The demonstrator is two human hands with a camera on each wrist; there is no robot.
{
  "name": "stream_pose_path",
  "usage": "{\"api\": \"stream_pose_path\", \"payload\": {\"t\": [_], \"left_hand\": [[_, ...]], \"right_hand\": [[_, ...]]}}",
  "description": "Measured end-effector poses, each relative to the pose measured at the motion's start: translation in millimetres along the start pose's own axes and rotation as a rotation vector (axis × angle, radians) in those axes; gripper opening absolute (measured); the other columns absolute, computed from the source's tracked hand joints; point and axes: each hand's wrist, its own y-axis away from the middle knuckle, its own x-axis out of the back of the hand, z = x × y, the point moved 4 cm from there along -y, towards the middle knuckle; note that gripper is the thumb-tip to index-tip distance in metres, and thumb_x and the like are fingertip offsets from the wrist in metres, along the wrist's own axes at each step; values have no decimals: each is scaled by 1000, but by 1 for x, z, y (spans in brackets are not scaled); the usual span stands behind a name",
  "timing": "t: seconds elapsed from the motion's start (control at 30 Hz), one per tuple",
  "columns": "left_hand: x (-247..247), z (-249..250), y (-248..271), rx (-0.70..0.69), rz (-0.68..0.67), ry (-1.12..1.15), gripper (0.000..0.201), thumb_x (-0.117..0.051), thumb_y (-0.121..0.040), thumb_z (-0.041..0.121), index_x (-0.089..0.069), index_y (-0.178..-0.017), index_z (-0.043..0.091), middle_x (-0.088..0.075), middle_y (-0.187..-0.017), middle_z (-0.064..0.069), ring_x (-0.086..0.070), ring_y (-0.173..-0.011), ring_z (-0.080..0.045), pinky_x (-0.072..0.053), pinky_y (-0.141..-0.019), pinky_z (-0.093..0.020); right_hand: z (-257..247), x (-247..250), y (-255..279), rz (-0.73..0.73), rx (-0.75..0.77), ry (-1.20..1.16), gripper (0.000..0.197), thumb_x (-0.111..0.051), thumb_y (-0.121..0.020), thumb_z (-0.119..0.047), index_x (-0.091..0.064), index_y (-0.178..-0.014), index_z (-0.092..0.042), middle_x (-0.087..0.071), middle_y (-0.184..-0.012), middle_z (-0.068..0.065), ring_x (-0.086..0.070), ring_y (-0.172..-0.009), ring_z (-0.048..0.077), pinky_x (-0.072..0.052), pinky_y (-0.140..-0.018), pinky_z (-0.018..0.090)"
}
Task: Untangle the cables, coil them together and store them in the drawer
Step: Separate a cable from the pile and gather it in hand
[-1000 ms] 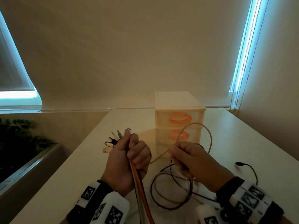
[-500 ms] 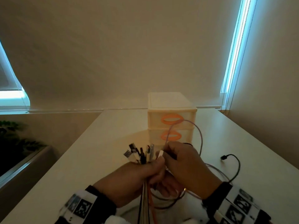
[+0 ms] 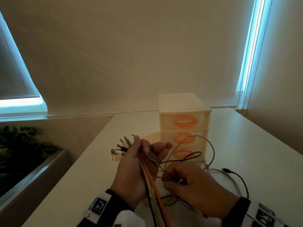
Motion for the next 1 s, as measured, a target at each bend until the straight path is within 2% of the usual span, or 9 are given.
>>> {"api": "stream_pose_path", "payload": {"t": [0.07, 0.17, 0.33, 0.47, 0.67, 0.77, 0.83, 0.9, 1.0], "left_hand": [[2, 1, -1, 36, 30, 116, 50, -44, -103, 45, -44, -65, 12, -50, -60, -5, -67, -72, -27, -60, -60, -30], [4, 3, -2, 83, -27, 153, 49, -42, -104, 47, -42, -65, 17, -33, -53, 5, -40, -52, -13, -35, -44, -21], [7, 9, -3, 103, -173, 145, 45, -45, -104, 45, -42, -67, 19, -32, -52, 8, -36, -49, -10, -26, -44, -22], [17, 34, -8, 16, -112, 177, 47, -39, -106, 46, -40, -66, 22, -30, -51, 10, -33, -49, -8, -25, -44, -20], [23, 31, -12, -3, -48, 161, 47, -42, -104, 46, -39, -64, 21, -28, -51, 8, -31, -47, -9, -24, -41, -21], [17, 23, -10, 9, -82, 132, 48, -42, -104, 46, -38, -64, 20, -27, -50, 7, -31, -46, -10, -20, -41, -22], [12, 18, -7, 21, -103, 127, 48, -42, -104, 47, -37, -65, 19, -27, -50, 6, -30, -46, -10, -20, -42, -22], [10, 18, -5, 22, -117, 127, 48, -41, -104, 47, -37, -65, 20, -27, -50, 7, -31, -46, -10, -20, -42, -22], [14, 38, -6, -33, -125, 174, 48, -38, -106, 47, -39, -65, 22, -29, -50, 9, -32, -47, -8, -24, -42, -20]], "right_hand": [[0, 2, 1, -4, 41, 37, 16, -76, -88, -21, -70, -96, -33, -67, -95, -19, -65, -91, 0, -55, -82, 20], [-1, -2, 3, -144, 71, 219, 31, -77, -85, -39, -64, -113, -38, -64, -104, -18, -61, -98, 0, -53, -86, 19], [6, 14, 6, -108, -28, 486, 15, -69, -88, -44, -62, -101, -40, -52, -104, -24, -50, -97, -1, -46, -92, 25], [15, 46, 14, -55, -190, 640, 20, -64, -82, -62, -58, -92, -46, -50, -101, -27, -52, -98, -1, -37, -105, 36], [16, 53, 19, -139, -192, 626, 65, -62, -60, -90, -53, -115, -55, -47, -113, -30, -49, -106, -3, -41, -99, 31], [-3, 32, 15, -73, -21, 408, 54, -70, -74, -72, -50, -123, -59, -46, -125, -38, -48, -116, -14, -42, -89, 10], [-14, 14, 9, -84, 16, 229, 39, -70, -87, -52, -54, -122, -53, -61, -116, -32, -59, -107, -10, -50, -91, 16], [-21, -6, 7, -198, 4, 141, 21, -61, -97, -40, -59, -118, -42, -73, -95, -15, -68, -83, 0, -57, -80, 22], [-17, -4, 7, -175, 27, 152, 15, -53, -102, -38, -64, -96, -30, -65, -72, -7, -58, -63, 4, -51, -65, 27]]}}
